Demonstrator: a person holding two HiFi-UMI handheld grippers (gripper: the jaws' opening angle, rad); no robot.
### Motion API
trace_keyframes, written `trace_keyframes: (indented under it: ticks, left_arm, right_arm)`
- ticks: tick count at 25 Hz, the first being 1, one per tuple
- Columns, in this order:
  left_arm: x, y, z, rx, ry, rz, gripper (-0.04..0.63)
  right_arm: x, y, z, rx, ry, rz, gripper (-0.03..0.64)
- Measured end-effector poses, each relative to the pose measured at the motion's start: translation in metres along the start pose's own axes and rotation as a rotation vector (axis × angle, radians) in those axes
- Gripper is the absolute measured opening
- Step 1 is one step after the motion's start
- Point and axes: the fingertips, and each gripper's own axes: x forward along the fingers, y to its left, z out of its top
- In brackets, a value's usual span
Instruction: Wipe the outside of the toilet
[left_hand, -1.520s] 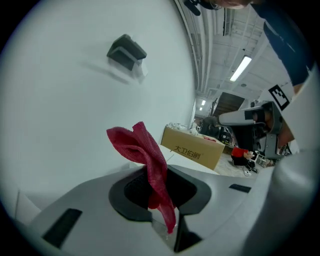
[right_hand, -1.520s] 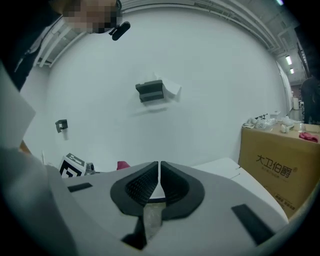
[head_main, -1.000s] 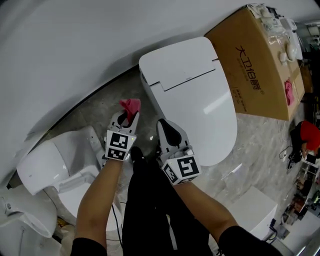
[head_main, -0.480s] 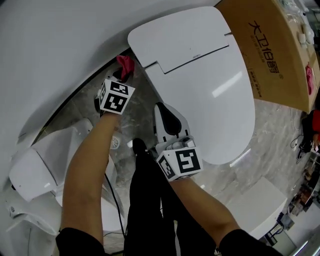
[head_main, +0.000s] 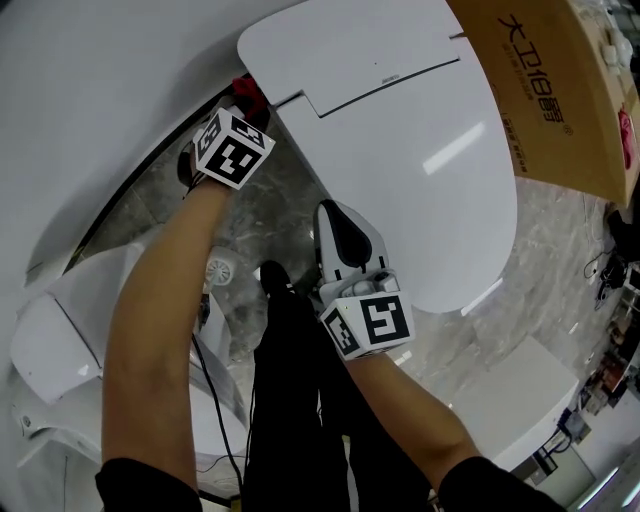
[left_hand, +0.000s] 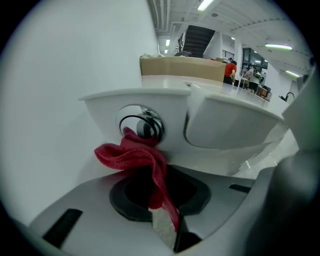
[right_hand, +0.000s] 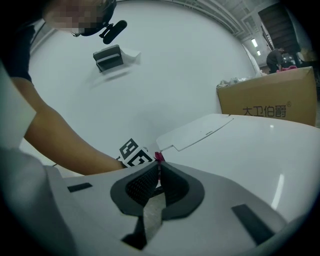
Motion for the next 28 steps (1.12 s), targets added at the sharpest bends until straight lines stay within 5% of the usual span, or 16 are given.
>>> trace_keyframes:
  ticks: [6,28]
  left_arm:
    - [-0.012,-0.037,-0.001,0.085,-0.02,-0.048,0.077]
    - [-0.032,-0.26,-0.011,0.106,-0.075,-0.121,0.075]
  right_arm:
    - [-0.026,-0.01,0.002,0.019,-0.021,-0.033,0.038]
    - [-0.235,-0.06,-0.083,0.084,0.015,-0.139,0.038]
